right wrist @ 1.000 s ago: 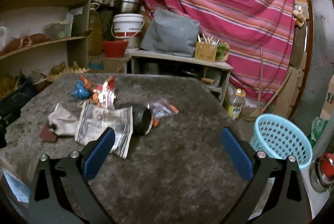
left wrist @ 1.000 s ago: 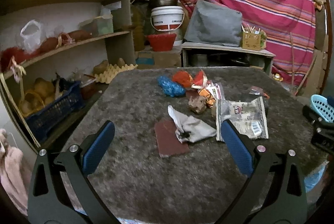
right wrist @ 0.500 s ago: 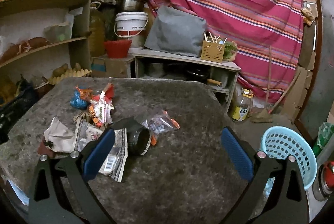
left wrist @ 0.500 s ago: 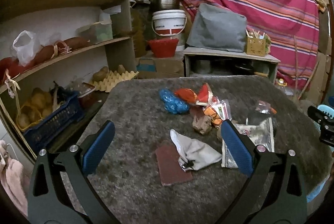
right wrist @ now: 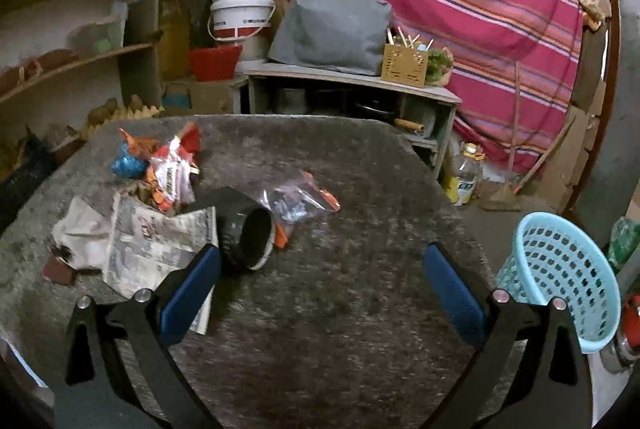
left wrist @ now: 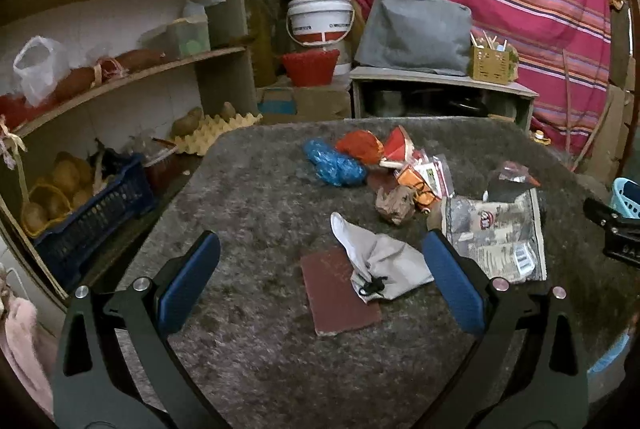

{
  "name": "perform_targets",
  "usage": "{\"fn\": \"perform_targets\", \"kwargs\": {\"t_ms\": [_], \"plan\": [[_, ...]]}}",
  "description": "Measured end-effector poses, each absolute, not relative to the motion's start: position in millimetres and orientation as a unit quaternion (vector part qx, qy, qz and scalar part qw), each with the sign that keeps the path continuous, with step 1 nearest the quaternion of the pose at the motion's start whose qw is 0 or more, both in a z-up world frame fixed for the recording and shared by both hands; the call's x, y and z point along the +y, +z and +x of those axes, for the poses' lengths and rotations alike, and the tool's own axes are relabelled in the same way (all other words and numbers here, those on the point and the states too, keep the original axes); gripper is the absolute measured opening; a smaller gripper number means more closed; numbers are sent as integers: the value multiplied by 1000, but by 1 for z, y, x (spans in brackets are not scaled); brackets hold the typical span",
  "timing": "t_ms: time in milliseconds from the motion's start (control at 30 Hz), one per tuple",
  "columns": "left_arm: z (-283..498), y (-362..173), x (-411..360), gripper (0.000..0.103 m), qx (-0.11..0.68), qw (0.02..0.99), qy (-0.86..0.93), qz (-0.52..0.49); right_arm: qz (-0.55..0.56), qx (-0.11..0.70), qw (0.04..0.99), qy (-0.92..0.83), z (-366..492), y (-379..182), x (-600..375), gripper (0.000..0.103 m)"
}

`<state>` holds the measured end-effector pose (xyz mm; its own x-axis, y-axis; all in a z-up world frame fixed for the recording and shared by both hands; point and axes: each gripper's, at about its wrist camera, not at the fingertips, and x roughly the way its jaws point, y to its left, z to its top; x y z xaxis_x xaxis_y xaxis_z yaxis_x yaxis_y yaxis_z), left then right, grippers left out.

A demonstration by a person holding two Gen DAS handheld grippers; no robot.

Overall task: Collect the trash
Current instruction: 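Grasp the white cloth with the left tool while the right tool grasps the silver wrapper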

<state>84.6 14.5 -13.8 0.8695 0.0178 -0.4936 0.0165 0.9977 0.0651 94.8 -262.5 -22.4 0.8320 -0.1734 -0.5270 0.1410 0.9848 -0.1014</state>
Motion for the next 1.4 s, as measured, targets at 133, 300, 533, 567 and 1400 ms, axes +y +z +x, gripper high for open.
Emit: {"fn": "perform_targets", "kwargs": {"t_ms": [133,300,533,567,1400], "plan": [[95,-24,21,98,299,954,-14,13,-19,292,952,-90,98,-27,-266,99],[105,-34,25,98,310,950,0,26,1,296,950,-104,99,-28,-277,99],[124,-48,11,94,323,945,-16,48,15,316,946,-77,111,-42,-287,99],[127,-50,9,88,326,944,-19,51,23,323,944,-70,114,-45,-288,99],[127,-49,26,10,338,938,-65,38,-4,350,936,-46,122,-61,-246,99]]}}
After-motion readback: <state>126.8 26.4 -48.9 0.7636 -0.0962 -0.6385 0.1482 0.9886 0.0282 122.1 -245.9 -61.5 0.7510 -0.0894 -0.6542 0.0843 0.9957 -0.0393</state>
